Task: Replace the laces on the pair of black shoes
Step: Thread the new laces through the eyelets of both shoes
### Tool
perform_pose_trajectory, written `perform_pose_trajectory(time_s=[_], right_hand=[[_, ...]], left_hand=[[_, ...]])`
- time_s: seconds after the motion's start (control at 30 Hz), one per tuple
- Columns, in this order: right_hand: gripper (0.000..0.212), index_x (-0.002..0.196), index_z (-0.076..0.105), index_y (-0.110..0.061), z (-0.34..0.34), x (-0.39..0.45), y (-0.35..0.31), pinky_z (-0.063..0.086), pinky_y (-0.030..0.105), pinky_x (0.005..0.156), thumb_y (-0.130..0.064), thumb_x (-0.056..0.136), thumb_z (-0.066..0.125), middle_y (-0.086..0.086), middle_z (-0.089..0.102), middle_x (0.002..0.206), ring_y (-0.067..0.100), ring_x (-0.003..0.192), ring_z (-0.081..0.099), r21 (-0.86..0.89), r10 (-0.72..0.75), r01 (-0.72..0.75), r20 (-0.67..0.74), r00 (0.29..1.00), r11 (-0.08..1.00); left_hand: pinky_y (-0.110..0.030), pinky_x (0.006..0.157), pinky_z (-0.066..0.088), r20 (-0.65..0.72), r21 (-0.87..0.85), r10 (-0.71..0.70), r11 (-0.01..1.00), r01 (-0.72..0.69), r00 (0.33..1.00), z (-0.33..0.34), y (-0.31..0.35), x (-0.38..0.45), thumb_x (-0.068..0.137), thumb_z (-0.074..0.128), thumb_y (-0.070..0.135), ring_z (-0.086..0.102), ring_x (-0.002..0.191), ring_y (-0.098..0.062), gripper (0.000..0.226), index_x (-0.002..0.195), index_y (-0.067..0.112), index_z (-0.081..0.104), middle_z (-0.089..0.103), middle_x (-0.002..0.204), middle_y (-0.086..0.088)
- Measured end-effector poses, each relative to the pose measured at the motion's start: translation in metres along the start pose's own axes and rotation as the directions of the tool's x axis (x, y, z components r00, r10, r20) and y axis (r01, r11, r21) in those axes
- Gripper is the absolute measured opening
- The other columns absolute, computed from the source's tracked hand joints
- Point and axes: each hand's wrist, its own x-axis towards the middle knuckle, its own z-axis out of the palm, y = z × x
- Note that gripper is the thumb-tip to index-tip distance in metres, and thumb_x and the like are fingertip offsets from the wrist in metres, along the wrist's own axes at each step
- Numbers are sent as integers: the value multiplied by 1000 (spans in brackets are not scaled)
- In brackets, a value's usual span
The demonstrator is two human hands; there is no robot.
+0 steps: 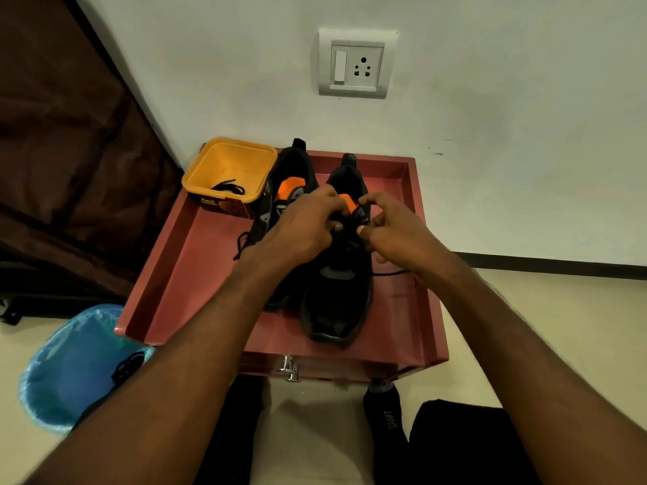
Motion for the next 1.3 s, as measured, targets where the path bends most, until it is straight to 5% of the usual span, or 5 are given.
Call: perform_pose_trajectory(time_s=[0.43,0.6,0.77,1.07,1.3], right_hand=[[62,148,45,-34,2,3,10,56,35,92,-31,93,72,-13,63,100,14,103,67,16,-17,18,-68,998,1000],[60,148,45,-29,-7,6,16,56,39,99,-22,95,72,-10,61,120,19,116,64,110,4,2,-60,998,994],[58,142,45,-22,-10,3,19,59,42,86,-32,93,75,1,64,115,23,102,67,-103,75,-87,-114,991,991],[8,98,69,-10,-26,0,15,65,46,67,-14,97,62,15,74,82,31,68,74,-162,257,-253,3,966,954],[21,112,67,-21,-4,0,-6,49,33,79,-17,92,68,4,64,104,23,91,62,-339,-149,56,-256,955,939]], left_hand=[[-30,77,50,-254,-375,-303,906,195,918,20,16,-8,93,76,22,55,92,-15,34,119,20,53,49,111,1],[-37,100,54,-17,-715,-368,654,246,929,14,23,0,97,69,14,62,109,-14,47,139,15,48,59,108,5],[-39,89,56,-45,-368,-326,884,288,944,5,28,-14,99,68,25,64,103,-21,50,142,19,43,62,111,-1],[-46,60,63,-21,-526,-151,842,118,988,2,70,-42,104,57,13,73,71,-22,53,151,20,33,67,97,-4],[-41,68,56,-260,-121,-212,975,186,942,-20,39,-59,104,53,21,67,79,-22,31,134,21,46,68,93,-2]])
